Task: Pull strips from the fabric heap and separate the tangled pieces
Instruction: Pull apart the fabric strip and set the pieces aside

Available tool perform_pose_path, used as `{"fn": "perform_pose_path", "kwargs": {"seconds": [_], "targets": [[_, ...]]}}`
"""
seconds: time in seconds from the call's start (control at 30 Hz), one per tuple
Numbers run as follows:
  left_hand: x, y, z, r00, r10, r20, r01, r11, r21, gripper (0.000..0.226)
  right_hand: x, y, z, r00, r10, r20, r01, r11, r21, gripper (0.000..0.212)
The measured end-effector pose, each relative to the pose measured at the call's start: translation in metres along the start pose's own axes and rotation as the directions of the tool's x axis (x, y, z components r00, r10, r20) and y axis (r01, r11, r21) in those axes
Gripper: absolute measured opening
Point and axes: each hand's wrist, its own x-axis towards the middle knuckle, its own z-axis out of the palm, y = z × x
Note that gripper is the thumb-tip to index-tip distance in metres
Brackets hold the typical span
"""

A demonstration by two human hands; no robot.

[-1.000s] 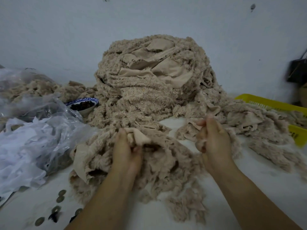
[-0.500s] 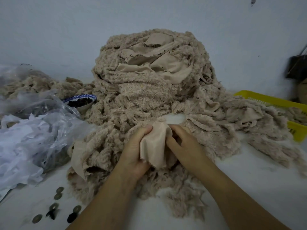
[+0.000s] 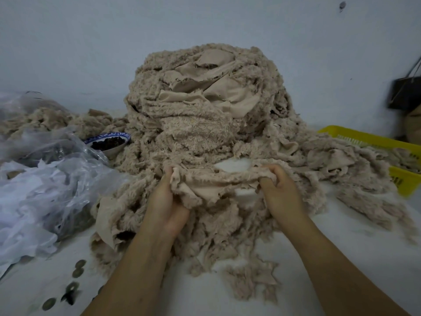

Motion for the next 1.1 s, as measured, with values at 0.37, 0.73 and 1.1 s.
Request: {"fn": "perform_pose_path", "kwargs": {"seconds": [0.37,0.73,1.1], "targets": [[-0.019,-0.017,0.008,0.954,-0.124,0.271,-0.226,0.292,0.929,0.096,-0.005,-0.01,0.004,0.993,0.116,0.007,-0.115,0.979,0.166,0.032],[-0.027,-0.001,0.017,0.99,-0.137,0.036,0.118,0.937,0.328,0.018,-0.001,-0.002,0.005,0.993,0.113,0.029,-0.116,0.981,0.155,0.028],[-0.017,0.001,0.007,0.975,-0.091,0.202,0.083,0.995,0.05,0.026,0.001,0.002,0.001,0.975,0.211,-0.072,-0.206,0.976,0.068,0.048]]}}
